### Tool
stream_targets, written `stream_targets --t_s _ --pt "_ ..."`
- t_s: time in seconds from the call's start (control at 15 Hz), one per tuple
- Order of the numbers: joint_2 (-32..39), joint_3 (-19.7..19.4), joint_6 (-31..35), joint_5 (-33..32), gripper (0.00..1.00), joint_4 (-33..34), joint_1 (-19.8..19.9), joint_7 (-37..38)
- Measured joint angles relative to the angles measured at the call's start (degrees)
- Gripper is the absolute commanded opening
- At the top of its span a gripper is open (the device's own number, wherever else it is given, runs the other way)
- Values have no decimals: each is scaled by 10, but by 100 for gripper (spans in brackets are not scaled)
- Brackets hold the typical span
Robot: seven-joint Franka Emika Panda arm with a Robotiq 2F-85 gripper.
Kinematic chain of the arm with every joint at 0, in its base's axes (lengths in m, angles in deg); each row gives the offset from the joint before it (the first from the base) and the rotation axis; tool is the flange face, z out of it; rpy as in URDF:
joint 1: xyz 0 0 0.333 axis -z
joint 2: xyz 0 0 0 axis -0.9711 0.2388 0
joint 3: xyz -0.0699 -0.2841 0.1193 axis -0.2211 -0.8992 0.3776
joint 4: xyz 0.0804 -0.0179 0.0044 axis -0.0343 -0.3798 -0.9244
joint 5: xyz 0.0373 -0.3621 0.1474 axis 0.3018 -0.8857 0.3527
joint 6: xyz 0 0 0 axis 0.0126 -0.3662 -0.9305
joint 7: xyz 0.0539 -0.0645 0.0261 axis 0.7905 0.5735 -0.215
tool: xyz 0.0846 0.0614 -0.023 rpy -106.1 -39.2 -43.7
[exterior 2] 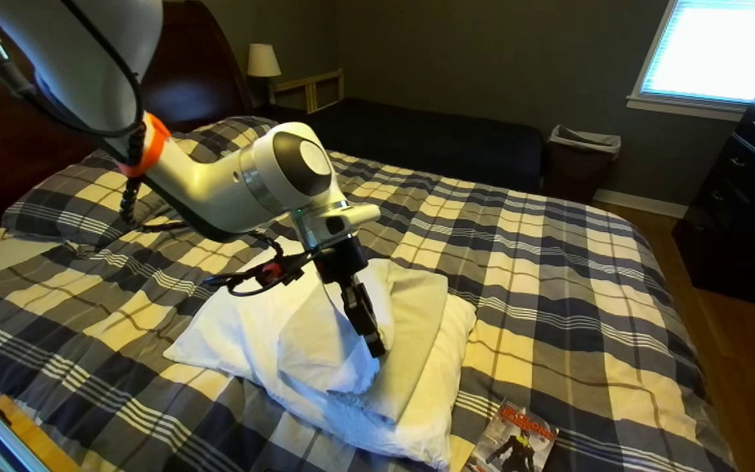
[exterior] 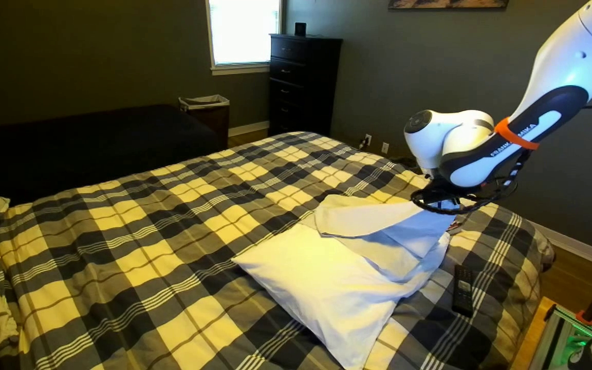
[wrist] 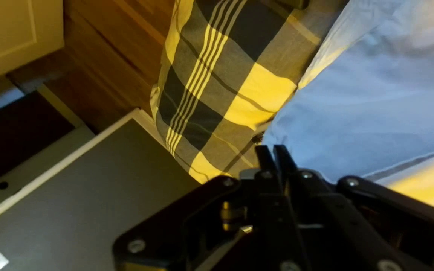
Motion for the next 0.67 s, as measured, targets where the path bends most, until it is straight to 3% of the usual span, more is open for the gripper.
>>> stream_targets --t_s 0.33,0.67 --pt "57 -24 23 82 1 68 26 -17" --pt "106 -50 108 67 1 117 27 8"
